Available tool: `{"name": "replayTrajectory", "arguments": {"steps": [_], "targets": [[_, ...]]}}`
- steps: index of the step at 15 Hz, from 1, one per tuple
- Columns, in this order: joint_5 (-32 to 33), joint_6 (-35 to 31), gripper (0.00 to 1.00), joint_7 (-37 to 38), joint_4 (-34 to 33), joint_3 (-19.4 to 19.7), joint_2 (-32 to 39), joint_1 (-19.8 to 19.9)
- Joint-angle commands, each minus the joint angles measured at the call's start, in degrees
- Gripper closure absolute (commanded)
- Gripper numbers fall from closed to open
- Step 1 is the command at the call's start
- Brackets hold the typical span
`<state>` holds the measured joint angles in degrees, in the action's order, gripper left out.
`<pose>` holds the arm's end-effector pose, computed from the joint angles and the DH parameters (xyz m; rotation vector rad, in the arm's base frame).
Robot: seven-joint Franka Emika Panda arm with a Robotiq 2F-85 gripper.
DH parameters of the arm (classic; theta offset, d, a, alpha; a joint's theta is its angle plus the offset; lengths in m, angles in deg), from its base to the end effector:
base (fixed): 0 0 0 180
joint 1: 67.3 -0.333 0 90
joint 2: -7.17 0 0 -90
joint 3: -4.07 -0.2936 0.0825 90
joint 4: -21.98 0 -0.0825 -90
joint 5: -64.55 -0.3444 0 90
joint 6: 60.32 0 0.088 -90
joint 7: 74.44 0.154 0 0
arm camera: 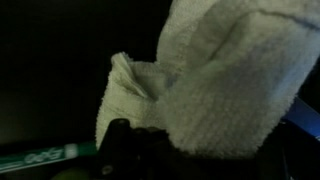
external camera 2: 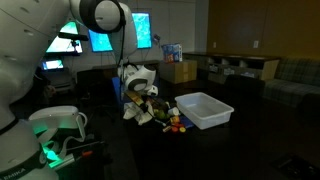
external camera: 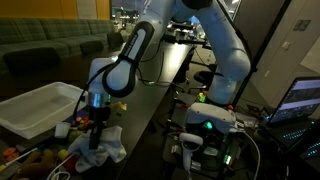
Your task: Use the white cloth to push the items on the table to the left and then put the cloth in the dish
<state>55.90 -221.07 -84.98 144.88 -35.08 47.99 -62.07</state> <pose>0.4447 0.3234 0.1185 -2.5828 -0.6430 0.0369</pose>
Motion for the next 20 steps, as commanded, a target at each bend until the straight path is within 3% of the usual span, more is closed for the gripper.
{"name": "replayTrajectory", "arguments": {"steps": [1,6,9,12,14,16,18,20], "targets": [[-5.09,-1.72,0.99,-3.72,9.83,-2.37,-8.23,8.80],[-11.18,-6.78,0.99,-6.79,16.90,-1.84,-13.68,17.16],[-14.76,-13.73,0.99,-7.84,21.15,-4.23,-16.29,24.06],[-12.52,-21.15,1.00,-4.25,24.17,-2.82,-18.17,25.75],[-9.44,-25.45,1.00,0.06,26.22,2.72,-21.27,21.84],[-6.61,-27.68,1.00,4.38,27.04,12.89,-23.90,12.99],[-11.18,-29.93,1.00,0.13,28.87,21.79,-25.33,5.14],[-13.89,-32.17,1.00,-3.84,27.82,31.03,-22.17,-3.23]]}}
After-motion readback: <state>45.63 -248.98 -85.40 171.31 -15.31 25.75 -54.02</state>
